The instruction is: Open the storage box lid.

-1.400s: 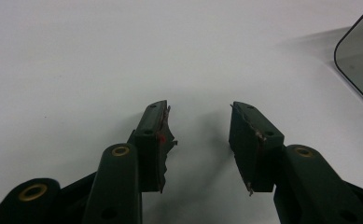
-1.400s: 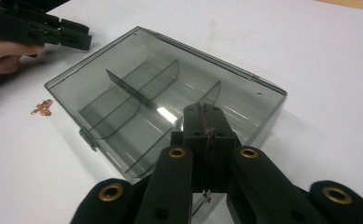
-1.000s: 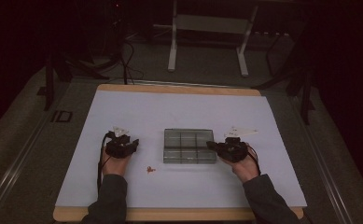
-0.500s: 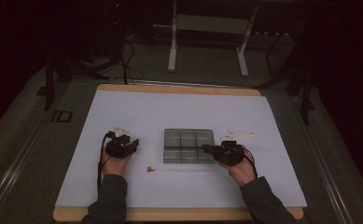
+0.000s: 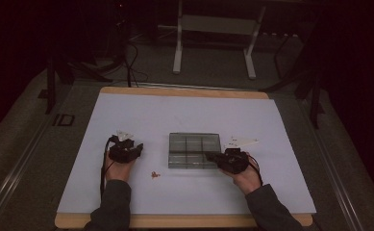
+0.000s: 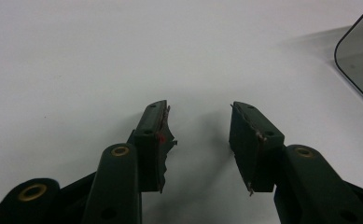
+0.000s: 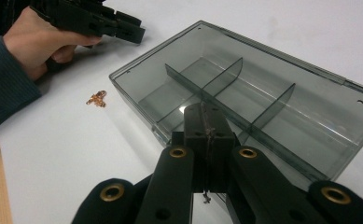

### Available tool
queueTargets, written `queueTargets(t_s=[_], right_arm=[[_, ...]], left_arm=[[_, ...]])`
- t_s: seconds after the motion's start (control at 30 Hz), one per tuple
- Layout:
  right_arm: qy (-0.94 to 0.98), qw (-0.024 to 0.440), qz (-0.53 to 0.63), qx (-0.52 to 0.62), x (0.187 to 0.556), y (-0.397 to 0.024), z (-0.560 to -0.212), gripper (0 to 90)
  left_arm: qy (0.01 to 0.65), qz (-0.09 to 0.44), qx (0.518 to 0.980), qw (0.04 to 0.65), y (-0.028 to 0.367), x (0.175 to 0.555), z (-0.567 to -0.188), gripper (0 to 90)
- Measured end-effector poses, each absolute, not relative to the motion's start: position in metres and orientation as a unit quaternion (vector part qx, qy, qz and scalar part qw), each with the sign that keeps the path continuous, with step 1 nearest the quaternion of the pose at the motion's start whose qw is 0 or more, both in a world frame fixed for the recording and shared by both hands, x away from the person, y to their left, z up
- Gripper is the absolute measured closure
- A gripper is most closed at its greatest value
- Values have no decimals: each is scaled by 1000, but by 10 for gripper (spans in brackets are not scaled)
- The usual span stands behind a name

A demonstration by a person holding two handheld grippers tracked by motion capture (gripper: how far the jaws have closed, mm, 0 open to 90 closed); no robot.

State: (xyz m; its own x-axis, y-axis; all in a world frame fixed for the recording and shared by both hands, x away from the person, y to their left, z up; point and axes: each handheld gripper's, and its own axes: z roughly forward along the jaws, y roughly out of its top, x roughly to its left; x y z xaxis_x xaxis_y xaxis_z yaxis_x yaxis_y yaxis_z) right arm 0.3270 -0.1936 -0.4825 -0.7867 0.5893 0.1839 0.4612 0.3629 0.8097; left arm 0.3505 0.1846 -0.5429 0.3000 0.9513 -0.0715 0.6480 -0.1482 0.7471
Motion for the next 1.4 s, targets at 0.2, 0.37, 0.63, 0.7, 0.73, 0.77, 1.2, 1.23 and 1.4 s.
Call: queueTargets(t_s=[0.2, 0.37, 0.63, 0.7, 0.73, 0.77, 1.2, 1.23, 1.4], right_arm=[[823, 66, 466, 317, 326, -193, -483, 900], [825, 61, 467, 314, 324, -190, -485, 900], [830, 59, 463, 305, 323, -187, -489, 900], [831, 58, 462, 305, 323, -186, -491, 900], [832, 57, 460, 306, 323, -185, -492, 900], [832, 56, 459, 305, 323, -184, -493, 900], [845, 42, 449, 288, 314, -173, -509, 900], [847, 39, 446, 287, 313, -172, -511, 900], [850, 34, 439, 288, 311, -169, -517, 900]], left_arm=[[550, 217, 726, 350, 184, 351, -543, 574], [550, 217, 727, 349, 184, 350, -543, 574], [549, 220, 728, 347, 184, 350, -543, 578], [548, 220, 728, 347, 184, 350, -543, 578], [548, 220, 729, 347, 184, 350, -543, 578], [548, 220, 728, 347, 184, 350, -543, 578], [550, 219, 727, 348, 184, 350, -543, 580], [550, 219, 726, 349, 184, 350, -543, 579], [550, 219, 726, 349, 184, 350, -543, 579]])
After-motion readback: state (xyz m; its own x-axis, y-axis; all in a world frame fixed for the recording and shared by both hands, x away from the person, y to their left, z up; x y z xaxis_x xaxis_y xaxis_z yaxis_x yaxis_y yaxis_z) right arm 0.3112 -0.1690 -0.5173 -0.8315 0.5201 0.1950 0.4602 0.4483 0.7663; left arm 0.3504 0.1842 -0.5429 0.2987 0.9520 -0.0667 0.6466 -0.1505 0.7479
